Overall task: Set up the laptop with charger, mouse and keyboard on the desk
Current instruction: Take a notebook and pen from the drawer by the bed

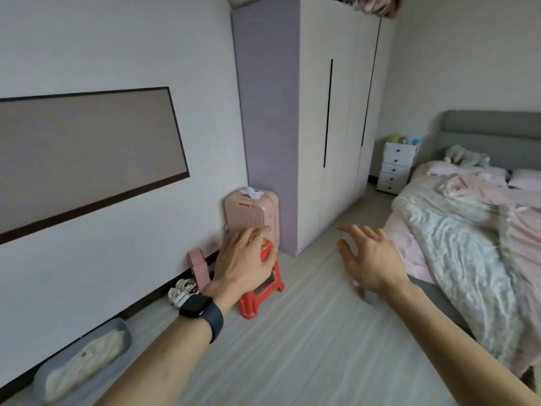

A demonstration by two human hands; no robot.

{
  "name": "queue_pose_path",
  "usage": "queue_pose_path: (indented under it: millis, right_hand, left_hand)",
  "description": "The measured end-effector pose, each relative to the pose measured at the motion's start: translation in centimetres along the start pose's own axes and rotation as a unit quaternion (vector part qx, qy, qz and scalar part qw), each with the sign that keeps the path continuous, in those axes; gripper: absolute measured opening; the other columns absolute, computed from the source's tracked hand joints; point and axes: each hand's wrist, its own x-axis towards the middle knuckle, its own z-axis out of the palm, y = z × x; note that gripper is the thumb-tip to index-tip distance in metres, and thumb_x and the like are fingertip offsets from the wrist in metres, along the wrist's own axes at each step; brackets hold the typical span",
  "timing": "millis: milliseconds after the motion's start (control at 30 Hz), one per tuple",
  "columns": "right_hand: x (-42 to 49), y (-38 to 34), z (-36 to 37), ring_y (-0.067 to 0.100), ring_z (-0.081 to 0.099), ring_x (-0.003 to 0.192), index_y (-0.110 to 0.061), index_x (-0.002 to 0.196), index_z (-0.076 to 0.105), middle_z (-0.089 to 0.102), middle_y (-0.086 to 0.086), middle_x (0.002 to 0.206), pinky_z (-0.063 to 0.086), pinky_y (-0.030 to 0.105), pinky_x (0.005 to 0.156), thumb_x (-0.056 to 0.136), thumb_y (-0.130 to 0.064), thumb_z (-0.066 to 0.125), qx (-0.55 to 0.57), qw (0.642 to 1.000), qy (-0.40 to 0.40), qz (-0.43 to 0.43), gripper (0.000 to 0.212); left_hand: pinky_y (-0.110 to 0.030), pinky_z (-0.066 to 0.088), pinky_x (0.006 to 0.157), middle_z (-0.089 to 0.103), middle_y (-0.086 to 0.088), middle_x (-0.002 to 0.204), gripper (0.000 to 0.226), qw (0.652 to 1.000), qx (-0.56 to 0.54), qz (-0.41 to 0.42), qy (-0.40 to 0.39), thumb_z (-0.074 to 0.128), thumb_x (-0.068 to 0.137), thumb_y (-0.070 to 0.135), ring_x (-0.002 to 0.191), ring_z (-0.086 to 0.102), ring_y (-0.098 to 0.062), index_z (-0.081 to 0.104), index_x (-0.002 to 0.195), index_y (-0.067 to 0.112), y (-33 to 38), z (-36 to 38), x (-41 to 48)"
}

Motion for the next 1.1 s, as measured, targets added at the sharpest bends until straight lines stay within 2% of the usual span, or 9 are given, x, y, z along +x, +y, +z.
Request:
queue_pose_path:
  millis: [133, 233, 333, 500, 633, 733, 900, 1100]
  right_hand:
    - [8.4, 4.1, 3.7, 0.032, 0.057, 0.119, -0.032, 0.132, 0.059, 0.067, -0.002, 0.128, 0.051, 0.047, 0.095, 0.092, -0.053, 0.032, 0.01, 1.0, -0.015, 0.008, 0.053]
    - [15.4, 7.0, 5.8, 0.032, 0.056, 0.12, -0.032, 0.133, 0.059, 0.066, -0.003, 0.129, 0.05, 0.048, 0.096, 0.096, -0.045, 0.043, 0.014, 0.999, -0.02, 0.026, 0.041]
    - [21.6, 9.4, 8.1, 0.034, 0.056, 0.118, -0.03, 0.132, 0.061, 0.066, 0.0, 0.128, 0.05, 0.047, 0.096, 0.098, -0.038, 0.052, 0.01, 0.999, -0.017, 0.043, 0.036]
    - [31.7, 13.7, 12.9, 0.033, 0.056, 0.117, -0.033, 0.13, 0.06, 0.066, -0.002, 0.126, 0.049, 0.047, 0.095, 0.098, -0.04, 0.05, -0.005, 0.998, -0.023, 0.058, 0.035]
    - [39.9, 17.6, 16.7, 0.032, 0.059, 0.114, -0.037, 0.124, 0.059, 0.067, -0.006, 0.125, 0.05, 0.047, 0.094, 0.092, -0.046, 0.04, -0.014, 0.997, -0.019, 0.072, 0.038]
    - [46.2, 20.7, 18.5, 0.033, 0.058, 0.116, -0.037, 0.124, 0.06, 0.067, -0.004, 0.125, 0.05, 0.047, 0.094, 0.095, -0.039, 0.046, -0.025, 0.994, -0.014, 0.102, 0.032]
    - [55.4, 26.7, 21.1, 0.036, 0.06, 0.114, -0.028, 0.122, 0.068, 0.071, 0.0, 0.121, 0.051, 0.045, 0.094, 0.096, -0.025, 0.058, -0.04, 0.986, 0.04, 0.155, 0.028]
    - [62.9, 35.8, 23.7, 0.033, 0.057, 0.121, -0.026, 0.126, 0.067, 0.069, 0.0, 0.128, 0.045, 0.043, 0.1, 0.099, -0.028, 0.056, -0.042, 0.977, 0.059, 0.203, 0.03]
  left_hand:
    - [-0.038, 0.038, 0.109, 0.052, 0.003, 0.14, 0.056, 1.0, -0.005, 0.011, 0.004, 0.039, 0.094, 0.053, 0.129, 0.049, -0.02, 0.048, 0.142, 0.026, -0.5, 4.4, 10.1]
    - [-0.035, 0.036, 0.111, 0.05, 0.003, 0.144, 0.055, 1.0, -0.021, 0.004, 0.007, 0.045, 0.095, 0.049, 0.133, 0.046, -0.019, 0.048, 0.143, 0.023, -0.8, 7.2, 17.9]
    - [-0.037, 0.036, 0.111, 0.05, 0.002, 0.145, 0.059, 1.0, -0.015, 0.014, -0.002, 0.042, 0.092, 0.051, 0.134, 0.045, -0.019, 0.047, 0.143, 0.023, -1.4, 10.0, 24.6]
    - [-0.038, 0.033, 0.112, 0.046, -0.001, 0.15, 0.056, 0.999, -0.015, 0.027, -0.014, 0.046, 0.096, 0.046, 0.137, 0.042, -0.022, 0.042, 0.147, 0.025, -3.0, 15.3, 36.9]
    - [-0.041, 0.034, 0.111, 0.044, 0.001, 0.15, 0.055, 0.998, -0.027, 0.052, -0.031, 0.045, 0.097, 0.046, 0.136, 0.041, -0.022, 0.04, 0.148, 0.027, -3.7, 20.1, 47.8]
    - [-0.042, 0.034, 0.112, 0.044, 0.001, 0.15, 0.055, 0.995, -0.043, 0.082, -0.045, 0.042, 0.098, 0.046, 0.136, 0.042, -0.022, 0.039, 0.149, 0.026, -3.6, 23.0, 56.2]
    - [-0.041, 0.033, 0.111, 0.041, 0.001, 0.152, 0.054, 0.987, -0.055, 0.125, -0.079, 0.039, 0.099, 0.046, 0.136, 0.042, -0.023, 0.037, 0.15, 0.027, -1.7, 28.6, 69.6]
    - [-0.039, 0.033, 0.111, 0.043, 0.001, 0.151, 0.053, 0.976, -0.068, 0.169, -0.117, 0.041, 0.099, 0.046, 0.134, 0.045, -0.024, 0.041, 0.148, 0.027, 3.3, 36.9, 81.1]
